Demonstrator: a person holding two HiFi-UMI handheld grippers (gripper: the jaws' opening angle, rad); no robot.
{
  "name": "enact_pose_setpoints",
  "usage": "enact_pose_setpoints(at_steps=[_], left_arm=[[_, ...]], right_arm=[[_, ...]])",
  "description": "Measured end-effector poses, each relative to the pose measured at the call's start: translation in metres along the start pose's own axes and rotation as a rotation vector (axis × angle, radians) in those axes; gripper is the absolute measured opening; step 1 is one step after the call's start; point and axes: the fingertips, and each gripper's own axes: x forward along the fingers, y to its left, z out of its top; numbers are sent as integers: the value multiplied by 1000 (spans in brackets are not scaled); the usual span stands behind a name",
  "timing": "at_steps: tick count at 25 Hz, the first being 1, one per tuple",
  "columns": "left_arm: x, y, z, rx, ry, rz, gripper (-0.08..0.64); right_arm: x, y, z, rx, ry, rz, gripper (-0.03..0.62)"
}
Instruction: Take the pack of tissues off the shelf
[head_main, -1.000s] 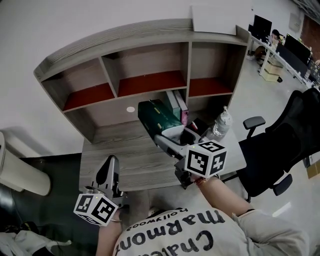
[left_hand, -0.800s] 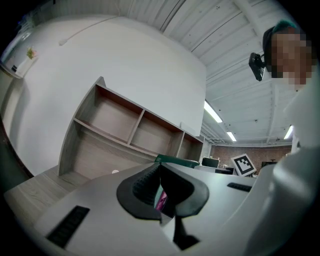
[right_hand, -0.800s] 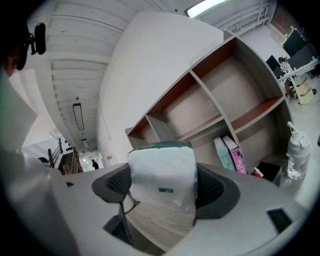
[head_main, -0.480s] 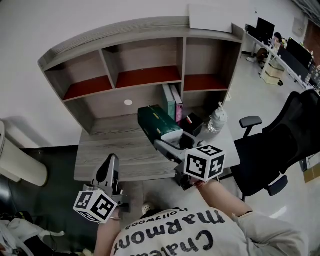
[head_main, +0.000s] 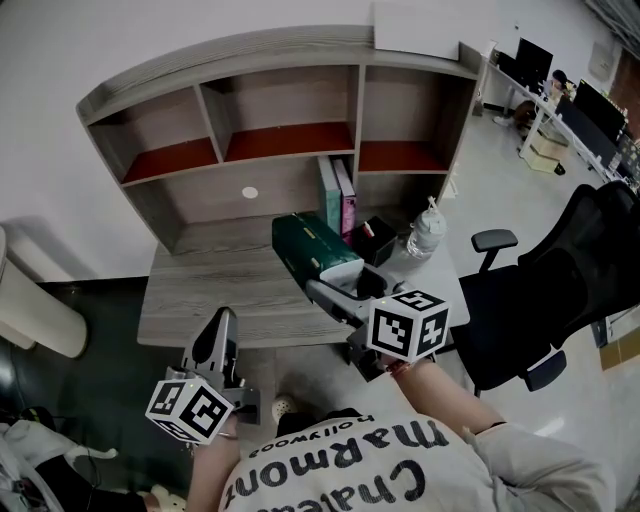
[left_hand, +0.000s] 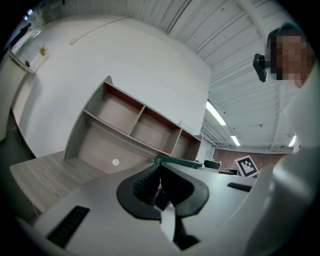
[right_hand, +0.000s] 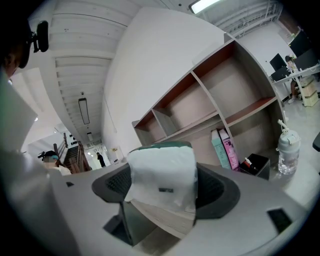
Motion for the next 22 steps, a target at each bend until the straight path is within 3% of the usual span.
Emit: enact_pose_setpoints(at_steps=[22], left_arm=[[2,-13,-27,-37,18,3,17]], right_arm=[[-17,-9,-17,-35,42,-1,388]])
